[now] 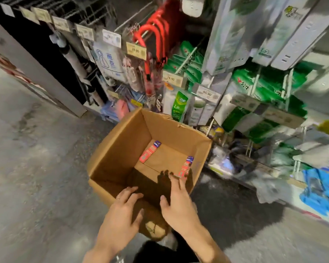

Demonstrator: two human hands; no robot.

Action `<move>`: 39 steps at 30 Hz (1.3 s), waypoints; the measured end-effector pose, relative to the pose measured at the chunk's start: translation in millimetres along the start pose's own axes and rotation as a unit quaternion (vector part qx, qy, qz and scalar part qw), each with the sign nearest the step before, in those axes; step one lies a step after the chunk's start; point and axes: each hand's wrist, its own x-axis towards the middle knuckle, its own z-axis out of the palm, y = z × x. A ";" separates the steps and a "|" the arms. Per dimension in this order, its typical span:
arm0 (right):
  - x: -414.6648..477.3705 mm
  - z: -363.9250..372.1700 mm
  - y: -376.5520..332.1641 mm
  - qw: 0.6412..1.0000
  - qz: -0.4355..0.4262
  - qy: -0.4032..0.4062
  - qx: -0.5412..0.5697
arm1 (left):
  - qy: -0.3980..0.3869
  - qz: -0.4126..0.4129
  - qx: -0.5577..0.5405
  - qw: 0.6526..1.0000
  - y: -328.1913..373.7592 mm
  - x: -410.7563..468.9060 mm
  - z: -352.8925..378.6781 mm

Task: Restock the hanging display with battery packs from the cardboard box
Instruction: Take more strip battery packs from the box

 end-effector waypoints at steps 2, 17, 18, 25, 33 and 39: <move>19.5 1.4 1.8 0.999 0.029 0.001 0.027 | -0.020 -0.010 0.024 0.999 -6.3 18.8 -2.9; 55.9 86.1 -1.5 0.897 0.307 0.163 0.275 | -0.330 0.170 0.130 0.920 9.6 242.9 148.9; 61.5 93.9 -2.2 0.892 0.319 0.163 0.277 | -0.323 0.145 0.110 0.929 5.5 254.3 168.0; 101.1 121.3 33.1 0.862 0.375 0.188 0.284 | -0.254 0.076 0.066 0.962 -1.0 314.7 267.4; 104.9 128.2 46.0 0.848 0.386 0.178 0.318 | -0.212 0.083 0.093 0.969 -4.8 321.1 284.9; 103.6 119.6 38.0 0.874 0.355 0.178 0.281 | -0.270 -0.003 0.022 0.963 -24.8 319.0 234.2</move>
